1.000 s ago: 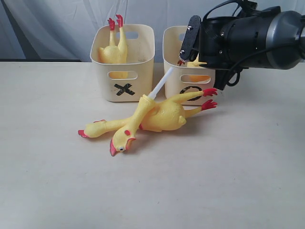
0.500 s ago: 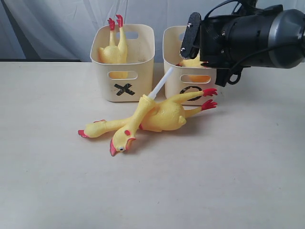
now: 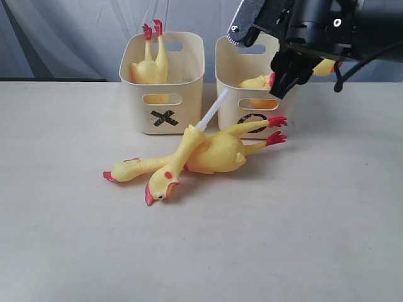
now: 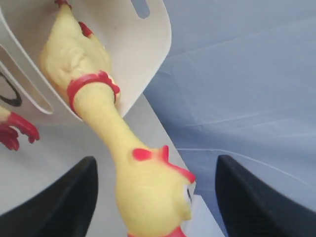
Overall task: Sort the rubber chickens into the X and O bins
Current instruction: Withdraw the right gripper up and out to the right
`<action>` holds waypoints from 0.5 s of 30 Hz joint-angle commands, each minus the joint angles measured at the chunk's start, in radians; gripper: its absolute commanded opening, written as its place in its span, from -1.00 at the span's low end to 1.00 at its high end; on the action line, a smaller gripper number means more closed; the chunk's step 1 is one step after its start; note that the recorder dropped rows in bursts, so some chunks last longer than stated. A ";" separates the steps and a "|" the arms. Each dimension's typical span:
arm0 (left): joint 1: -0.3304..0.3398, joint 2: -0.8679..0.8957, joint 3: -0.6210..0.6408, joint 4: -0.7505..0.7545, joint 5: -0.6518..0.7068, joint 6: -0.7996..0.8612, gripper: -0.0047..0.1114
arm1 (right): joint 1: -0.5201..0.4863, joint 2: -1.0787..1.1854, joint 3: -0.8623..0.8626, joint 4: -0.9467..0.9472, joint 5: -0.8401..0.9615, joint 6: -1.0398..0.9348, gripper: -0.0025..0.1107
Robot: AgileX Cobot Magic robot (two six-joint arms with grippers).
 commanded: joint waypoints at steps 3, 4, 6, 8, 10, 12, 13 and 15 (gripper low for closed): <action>0.000 -0.004 0.002 0.000 -0.010 -0.005 -0.91 | 0.106 -0.028 -0.003 0.003 -0.026 -0.007 0.17; 0.000 -0.004 0.002 0.000 -0.010 -0.005 -0.91 | 0.126 -0.028 -0.003 0.020 -0.033 -0.007 0.17; 0.000 -0.004 0.002 0.000 -0.010 -0.005 -0.91 | 0.148 -0.028 -0.003 0.061 -0.052 -0.007 0.17; 0.000 -0.004 0.002 0.000 -0.010 -0.005 -0.91 | 0.171 -0.028 -0.003 0.145 -0.094 -0.007 0.17; 0.000 -0.004 0.002 0.000 -0.010 -0.005 -0.91 | 0.175 -0.028 -0.003 0.301 -0.161 0.015 0.17; 0.000 -0.004 0.002 0.000 -0.010 -0.005 -0.91 | 0.175 -0.026 -0.003 0.410 -0.203 0.094 0.17; 0.000 -0.004 0.002 0.000 -0.010 -0.005 -0.91 | 0.175 -0.021 -0.003 0.439 -0.226 0.178 0.17; 0.000 -0.004 0.002 0.000 -0.010 -0.005 -0.91 | 0.175 -0.012 -0.003 0.440 -0.264 0.316 0.17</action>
